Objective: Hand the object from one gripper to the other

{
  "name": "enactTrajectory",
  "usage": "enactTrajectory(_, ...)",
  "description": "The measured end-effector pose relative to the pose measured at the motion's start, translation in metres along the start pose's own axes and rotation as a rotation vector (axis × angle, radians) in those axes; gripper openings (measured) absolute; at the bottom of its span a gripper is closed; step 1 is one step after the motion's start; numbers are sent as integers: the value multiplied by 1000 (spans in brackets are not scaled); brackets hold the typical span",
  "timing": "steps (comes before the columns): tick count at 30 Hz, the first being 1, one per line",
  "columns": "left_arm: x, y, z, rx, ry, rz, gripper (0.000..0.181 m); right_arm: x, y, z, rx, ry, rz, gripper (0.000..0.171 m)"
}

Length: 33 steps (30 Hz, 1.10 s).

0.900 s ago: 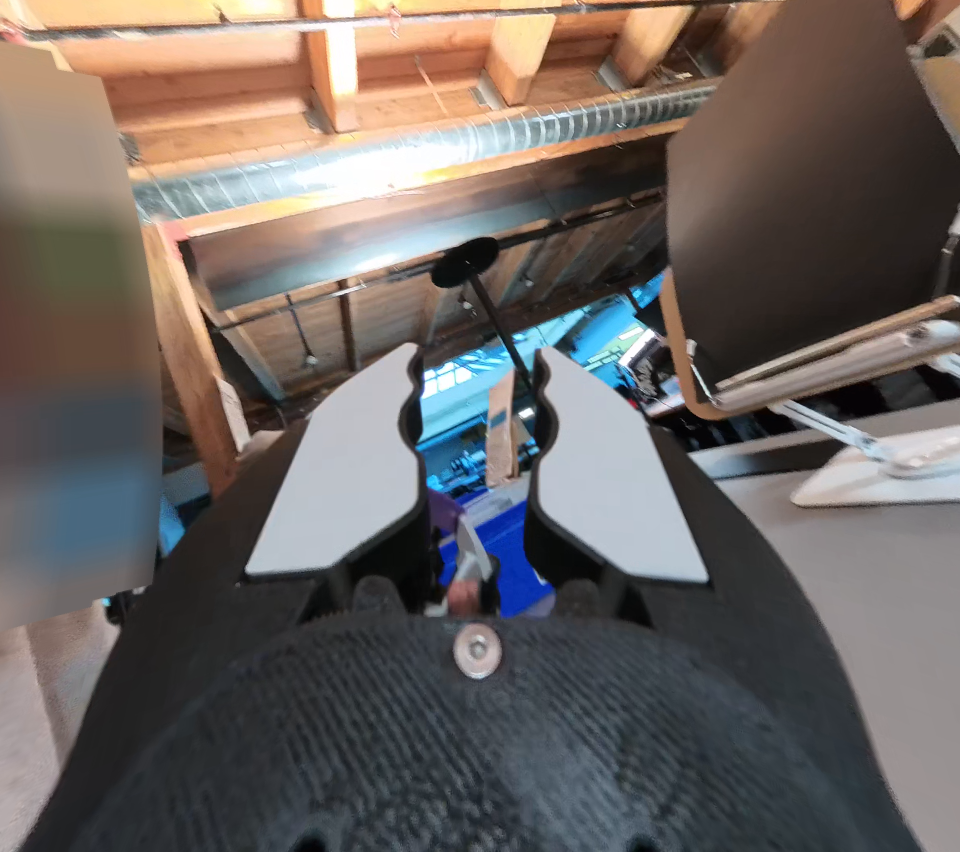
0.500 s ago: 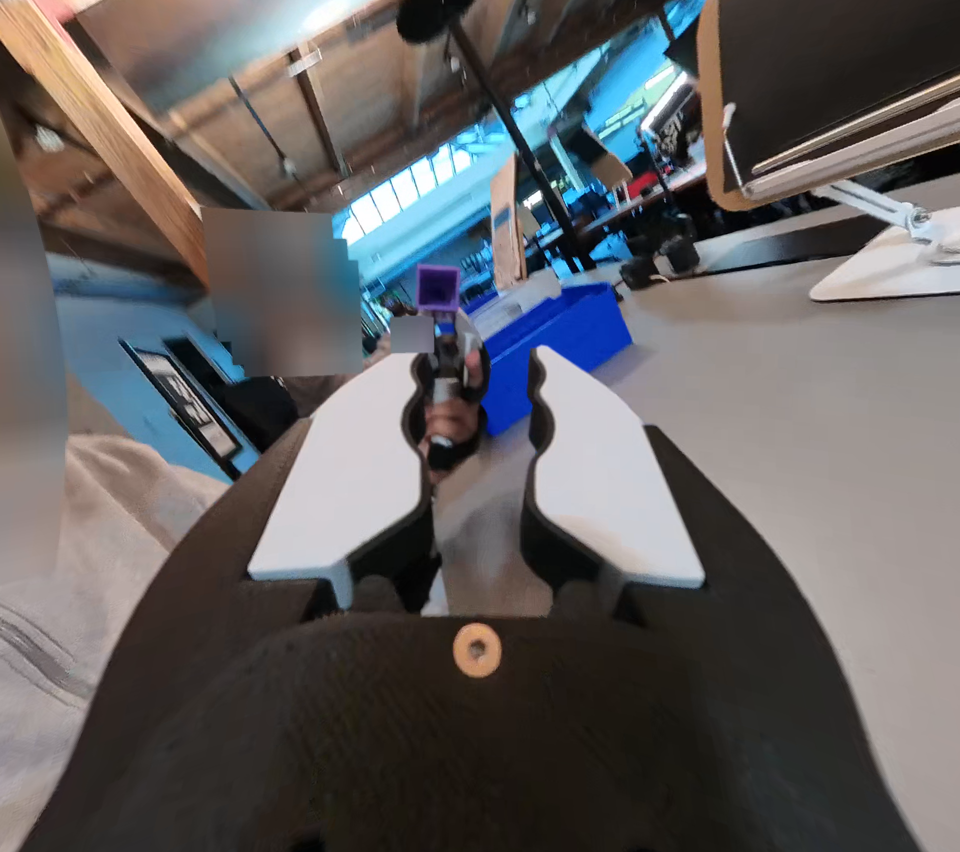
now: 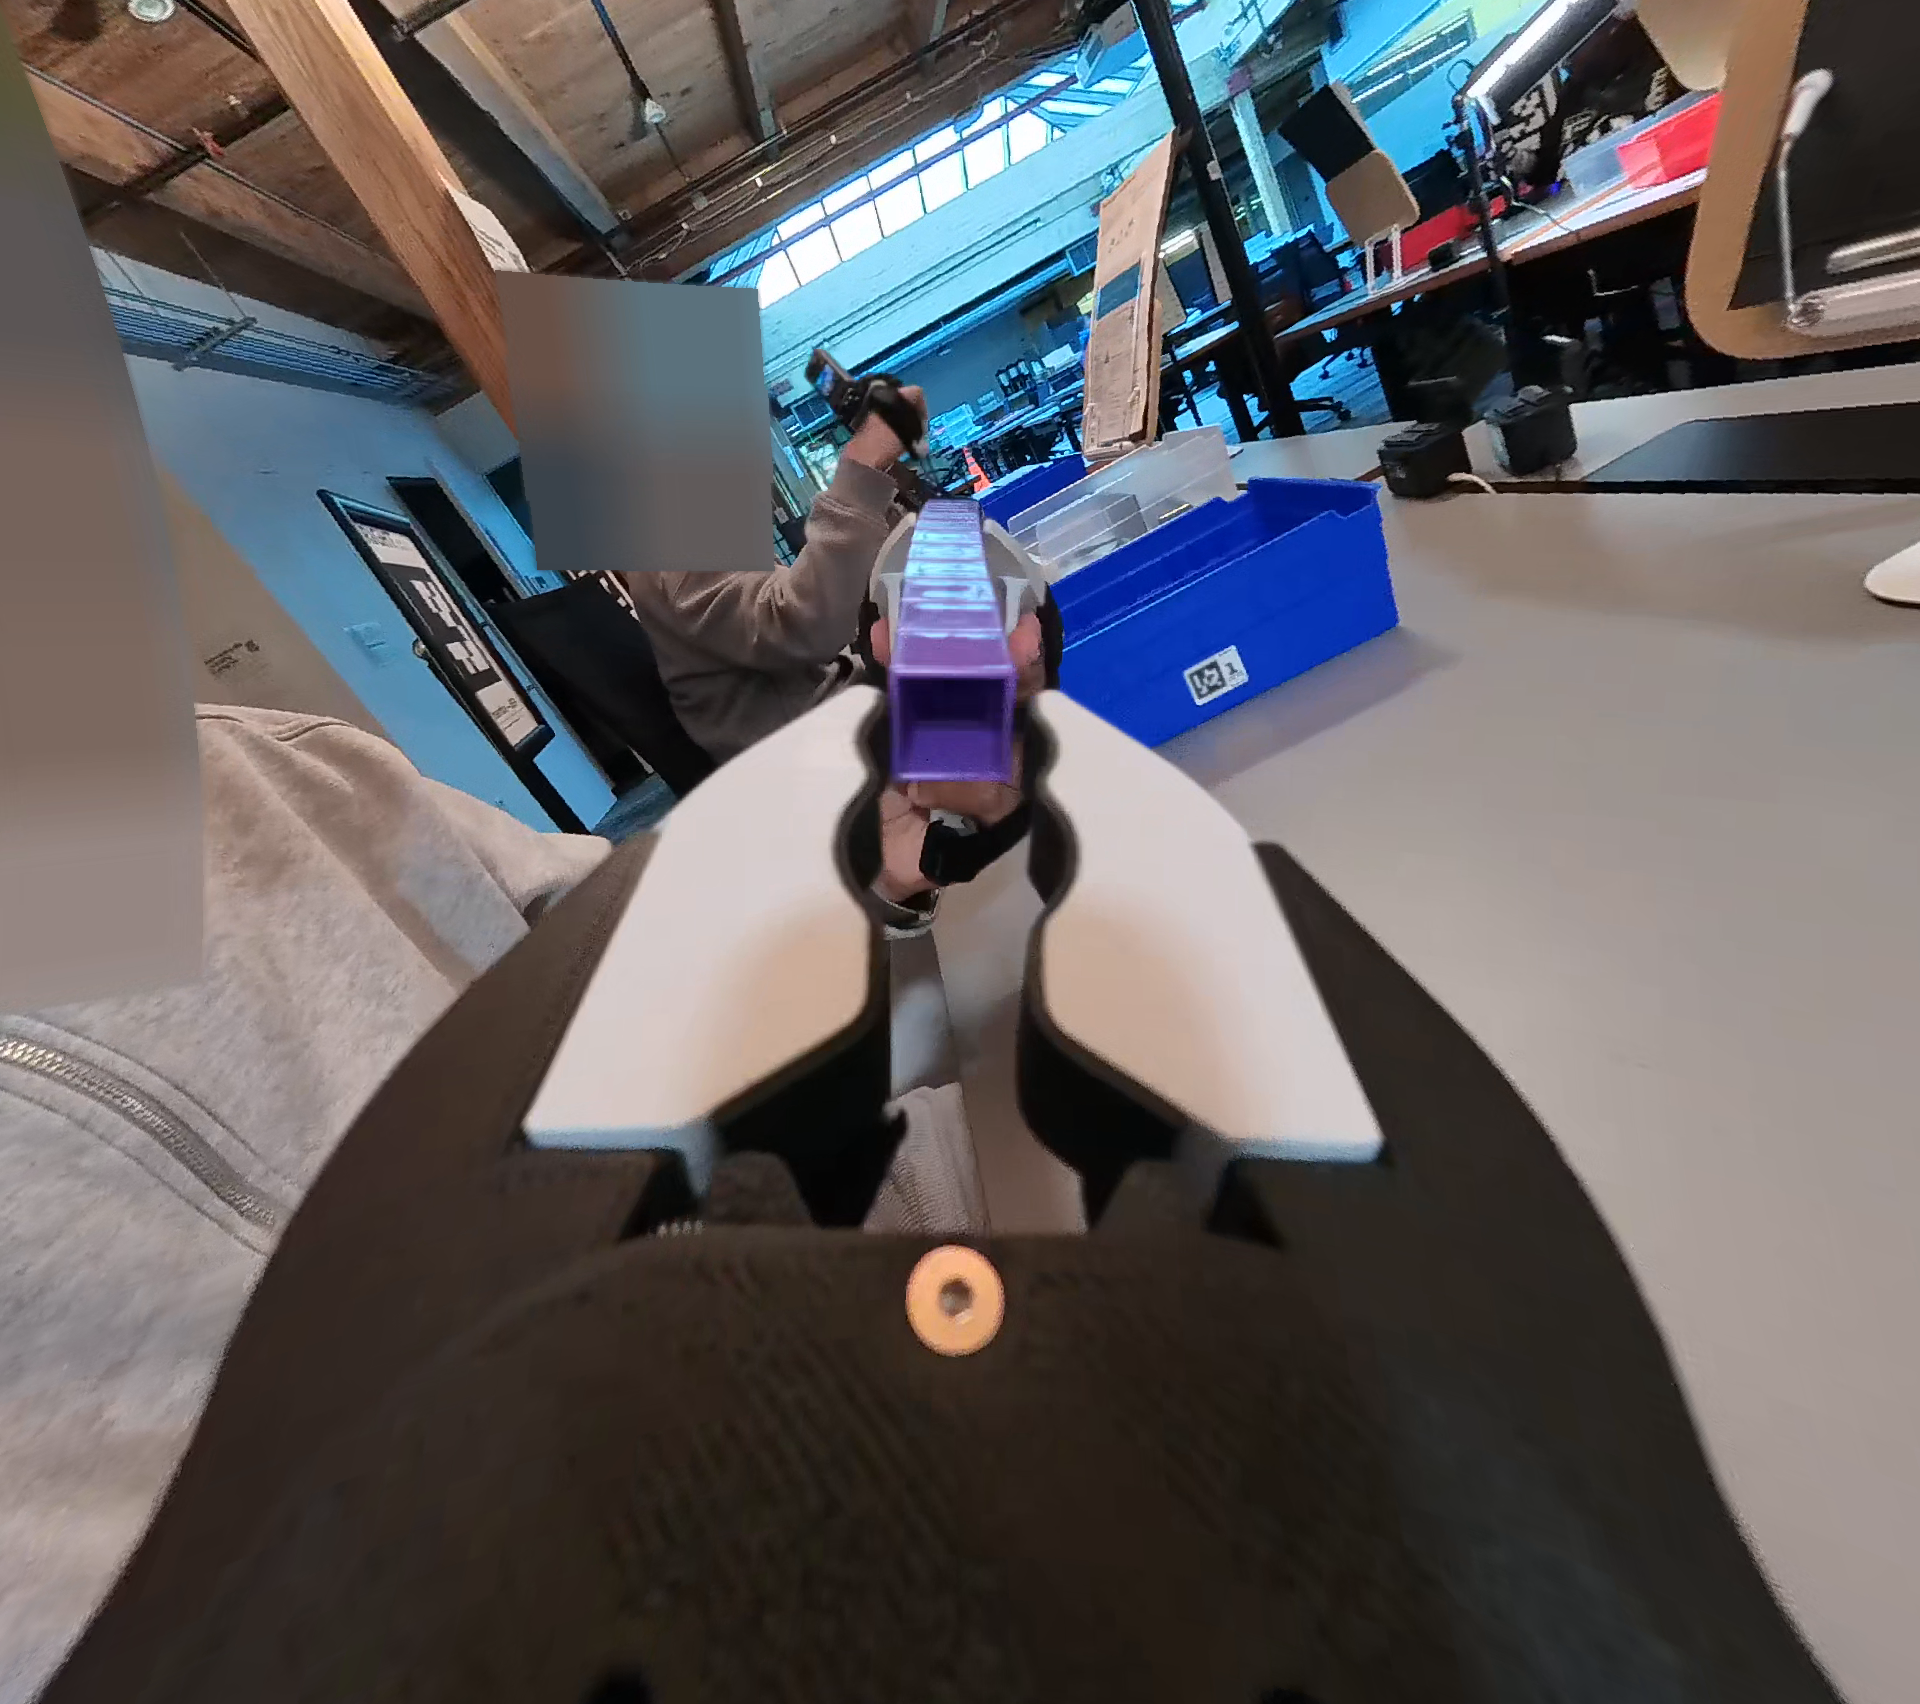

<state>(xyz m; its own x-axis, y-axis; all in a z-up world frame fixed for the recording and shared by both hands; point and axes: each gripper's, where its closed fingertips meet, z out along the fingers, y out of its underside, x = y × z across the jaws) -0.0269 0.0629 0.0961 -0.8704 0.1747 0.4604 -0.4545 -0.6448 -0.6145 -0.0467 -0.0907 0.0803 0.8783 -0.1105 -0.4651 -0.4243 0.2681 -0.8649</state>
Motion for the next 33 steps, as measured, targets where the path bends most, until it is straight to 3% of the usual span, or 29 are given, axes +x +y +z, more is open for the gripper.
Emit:
enactTrajectory(8,-1,2,1,3,-2,-9,20,-1,-7,-2,41,19,-23,22)
enactTrajectory(9,-4,2,1,7,-23,-5,25,0,-10,-4,57,26,-22,22)
enactTrajectory(11,-13,1,0,17,-83,2,59,3,-13,-8,67,49,-17,22)
enactTrajectory(14,-26,2,-3,-12,-162,21,75,10,-14,-14,20,110,-28,22)
enactTrajectory(18,-34,20,1,-150,-239,121,74,16,-12,-14,-159,225,-90,22)
enactTrajectory(25,-34,82,12,-438,-239,181,72,11,-11,5,-509,390,-350,22)
enactTrajectory(33,-39,131,-1,-671,-203,175,86,-18,-21,50,-552,284,-463,22)
